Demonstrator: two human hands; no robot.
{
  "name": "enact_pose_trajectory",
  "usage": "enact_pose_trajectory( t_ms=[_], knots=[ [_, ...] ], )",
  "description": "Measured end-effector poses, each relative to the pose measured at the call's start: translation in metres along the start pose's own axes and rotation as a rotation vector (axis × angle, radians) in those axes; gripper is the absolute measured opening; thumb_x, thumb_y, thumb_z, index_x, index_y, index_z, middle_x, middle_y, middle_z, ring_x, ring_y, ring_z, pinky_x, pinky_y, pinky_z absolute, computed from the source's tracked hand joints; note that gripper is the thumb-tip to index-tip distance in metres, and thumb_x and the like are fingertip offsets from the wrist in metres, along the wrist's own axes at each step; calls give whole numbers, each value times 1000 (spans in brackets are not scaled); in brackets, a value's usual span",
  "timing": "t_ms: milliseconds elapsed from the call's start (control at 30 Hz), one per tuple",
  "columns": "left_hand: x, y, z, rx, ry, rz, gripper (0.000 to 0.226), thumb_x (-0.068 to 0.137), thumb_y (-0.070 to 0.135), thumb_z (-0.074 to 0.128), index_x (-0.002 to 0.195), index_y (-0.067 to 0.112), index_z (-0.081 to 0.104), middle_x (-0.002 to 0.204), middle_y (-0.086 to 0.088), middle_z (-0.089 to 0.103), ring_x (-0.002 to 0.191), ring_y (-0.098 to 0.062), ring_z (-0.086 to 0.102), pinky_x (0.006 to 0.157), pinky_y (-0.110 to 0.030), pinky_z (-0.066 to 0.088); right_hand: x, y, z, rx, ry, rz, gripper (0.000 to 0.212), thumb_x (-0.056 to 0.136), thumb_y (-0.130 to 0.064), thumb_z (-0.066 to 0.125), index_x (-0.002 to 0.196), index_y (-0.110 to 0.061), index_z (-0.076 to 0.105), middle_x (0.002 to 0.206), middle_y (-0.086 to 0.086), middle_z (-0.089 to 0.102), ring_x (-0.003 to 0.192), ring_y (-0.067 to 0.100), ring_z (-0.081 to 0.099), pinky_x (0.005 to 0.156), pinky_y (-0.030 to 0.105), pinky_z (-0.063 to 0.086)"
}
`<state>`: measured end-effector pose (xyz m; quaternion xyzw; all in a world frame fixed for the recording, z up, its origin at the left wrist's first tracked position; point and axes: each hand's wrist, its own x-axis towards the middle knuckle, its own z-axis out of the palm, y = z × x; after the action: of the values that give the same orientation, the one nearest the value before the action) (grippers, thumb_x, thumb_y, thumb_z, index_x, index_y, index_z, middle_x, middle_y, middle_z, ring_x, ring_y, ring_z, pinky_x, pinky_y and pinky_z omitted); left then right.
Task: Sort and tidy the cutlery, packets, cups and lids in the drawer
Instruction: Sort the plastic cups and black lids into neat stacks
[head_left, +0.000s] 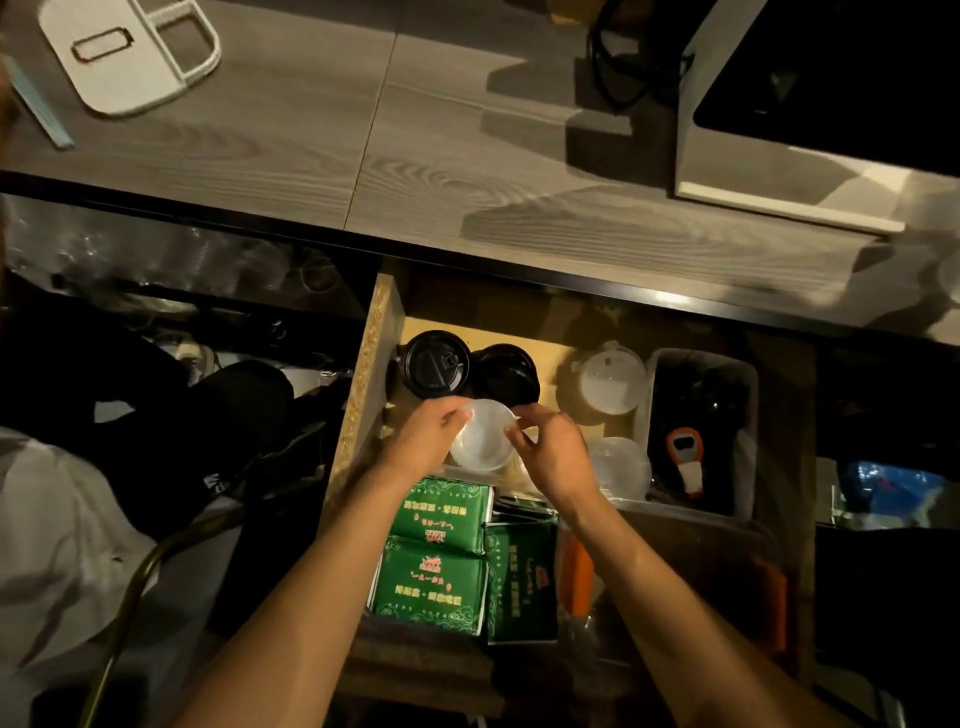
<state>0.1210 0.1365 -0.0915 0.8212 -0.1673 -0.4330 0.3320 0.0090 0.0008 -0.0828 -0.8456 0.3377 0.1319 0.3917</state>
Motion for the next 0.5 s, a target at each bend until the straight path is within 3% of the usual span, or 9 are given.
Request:
enact_pose_trajectory(
  t_ms=[167,300,367,500],
  knots=[
    [0,-4,-1,46,43,24,31,100,18,55,131,18,64,118,-1,69,109,-18,60,93,-36,49,-5,10,-5,67,70,97,37,95,-33,60,128,-17,59,134,8,56,127,24,50,106,40,42],
    [-2,-2,-2,73,87,26,34,99,15,56,132,18,63,121,-3,69,111,-22,62,96,-41,52,-8,16,-8,29,66,98,32,100,-32,52,125,-13,61,130,10,60,127,22,49,101,24,34],
    [-3,0,-2,98,88,21,35,99,15,56,133,18,62,123,-2,68,113,-21,62,95,-35,50,-9,17,-12,42,61,103,32,102,-27,49,128,-12,58,131,9,58,125,21,51,96,16,32],
    [-5,9,2,125,113,20,39,98,13,57,136,19,60,127,-4,67,114,-22,61,90,-30,47,-11,25,-18,-1,97,77,38,96,-20,56,134,-18,55,133,5,54,126,22,49,105,33,43]
  ],
)
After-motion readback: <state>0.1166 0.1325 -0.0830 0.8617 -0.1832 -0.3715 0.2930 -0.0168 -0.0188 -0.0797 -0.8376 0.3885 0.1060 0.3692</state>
